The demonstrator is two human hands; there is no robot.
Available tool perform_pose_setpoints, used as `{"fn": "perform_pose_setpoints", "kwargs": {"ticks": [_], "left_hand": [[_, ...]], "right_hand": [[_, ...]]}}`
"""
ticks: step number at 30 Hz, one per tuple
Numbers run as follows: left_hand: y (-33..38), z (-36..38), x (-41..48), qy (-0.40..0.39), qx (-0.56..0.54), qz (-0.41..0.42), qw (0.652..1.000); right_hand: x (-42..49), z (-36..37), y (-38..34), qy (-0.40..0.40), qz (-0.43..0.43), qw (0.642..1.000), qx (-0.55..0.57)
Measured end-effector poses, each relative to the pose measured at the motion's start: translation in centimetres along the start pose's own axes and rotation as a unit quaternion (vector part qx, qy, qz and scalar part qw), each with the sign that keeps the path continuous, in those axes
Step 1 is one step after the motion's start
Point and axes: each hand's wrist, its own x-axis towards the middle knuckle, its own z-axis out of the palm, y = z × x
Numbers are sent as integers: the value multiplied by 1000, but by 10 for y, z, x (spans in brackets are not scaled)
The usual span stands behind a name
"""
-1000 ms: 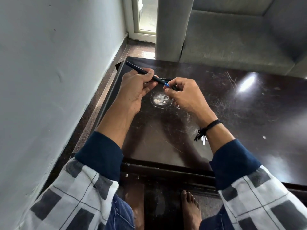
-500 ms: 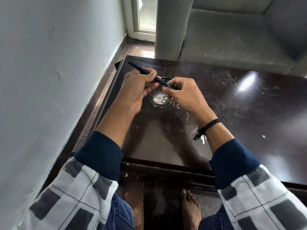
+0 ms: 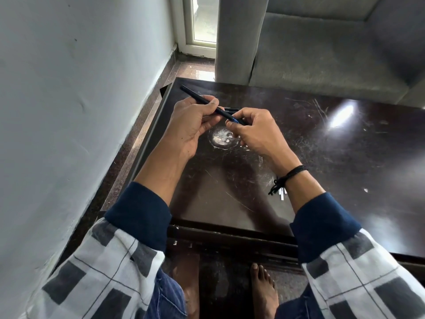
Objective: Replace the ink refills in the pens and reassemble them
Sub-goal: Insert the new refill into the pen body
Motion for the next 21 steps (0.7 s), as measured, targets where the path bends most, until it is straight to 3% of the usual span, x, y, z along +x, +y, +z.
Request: {"fn": "perform_pose_setpoints", "kwargs": {"ticks": [21], "left_hand": [[-1,-1,2,7,-1,2,1000]], "right_hand": [[0,-6,-1,18,-23,1000,-11]]}}
